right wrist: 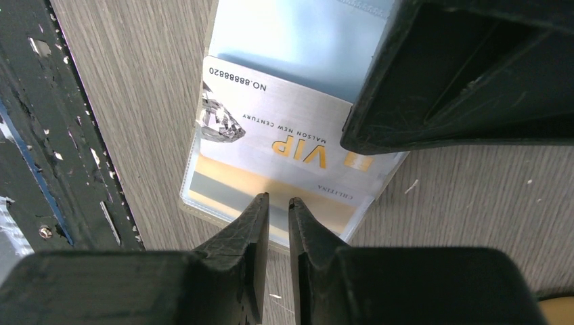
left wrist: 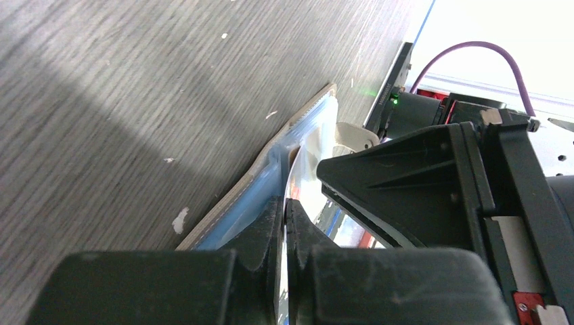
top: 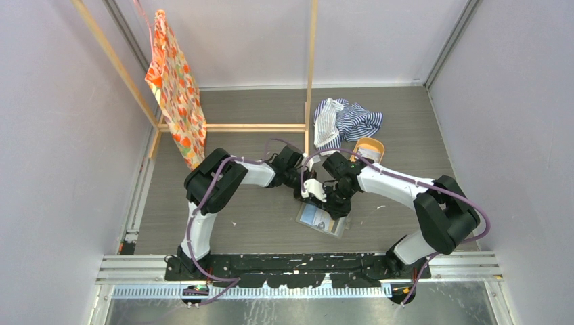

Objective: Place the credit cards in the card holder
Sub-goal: Insert the credit card into the card holder.

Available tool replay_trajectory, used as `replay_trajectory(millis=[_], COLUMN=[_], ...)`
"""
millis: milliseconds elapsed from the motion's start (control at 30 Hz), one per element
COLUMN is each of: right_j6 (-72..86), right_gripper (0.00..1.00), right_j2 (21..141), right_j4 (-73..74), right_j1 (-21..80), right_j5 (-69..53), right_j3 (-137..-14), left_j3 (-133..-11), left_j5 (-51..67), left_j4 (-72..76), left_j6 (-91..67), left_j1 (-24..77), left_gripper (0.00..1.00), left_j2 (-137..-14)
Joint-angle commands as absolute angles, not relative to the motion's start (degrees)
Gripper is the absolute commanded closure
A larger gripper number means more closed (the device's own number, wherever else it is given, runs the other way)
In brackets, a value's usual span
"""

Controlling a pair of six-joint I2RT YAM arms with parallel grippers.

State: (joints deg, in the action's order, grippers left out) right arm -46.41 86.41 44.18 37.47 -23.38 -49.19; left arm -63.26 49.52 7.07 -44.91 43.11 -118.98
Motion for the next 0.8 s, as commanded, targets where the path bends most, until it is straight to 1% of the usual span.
replay_trajectory(millis=[0, 133, 267, 300, 367, 433, 500, 600, 767], right_j6=[-47.2, -54.8, -67.8, -71.4, -76.1, -76.3, -76.6, -76.9, -79.2], right_gripper=[0.77, 0.73, 0.73, 0.74, 0.81, 0.9, 0.96, 0.98, 0.99], right_j2=[85.7, 84.5, 80.4, 80.0, 80.3, 81.7, 83.4, 84.8, 86.5], right_j4=[44.6, 54.9, 60.3, 61.7, 62.6, 61.3, 60.7, 59.2, 59.0], right_j1=[37.8, 36.7, 33.9, 33.4, 33.2, 33.4, 34.6, 37.0, 38.8], right_j5=[-23.6, -25.9, -27.4, -28.3, -29.0, -28.6, -27.5, -25.7, -23.3], right_j3=[-51.1, -54.6, -51.0, -50.0, -48.9, -48.5, -48.2, -47.3, -46.3], left_j3=[-65.3, -65.6, -65.8, -65.9, -66.1, -66.0, -66.0, -65.8, -65.7], left_j5=[48.0, 47.4, 47.2, 47.3, 47.3, 47.2, 47.2, 47.2, 47.7], left_j4=[6.3, 5.5, 5.5, 5.5, 5.5, 5.5, 5.2, 5.3, 5.6], left_j6=[-45.1, -45.2, -45.2, -45.2, -45.2, -45.1, -44.9, -44.9, -45.1], left_j1=[43.7, 43.7, 43.7, 43.7, 43.6, 43.7, 43.7, 43.7, 43.7], left_gripper=[0.94, 0.94, 0.94, 0.94, 0.94, 0.94, 0.94, 0.93, 0.93], left_j2=[-120.7, -120.6, -121.0, -121.0, -121.1, -121.0, -120.7, -120.7, -120.7])
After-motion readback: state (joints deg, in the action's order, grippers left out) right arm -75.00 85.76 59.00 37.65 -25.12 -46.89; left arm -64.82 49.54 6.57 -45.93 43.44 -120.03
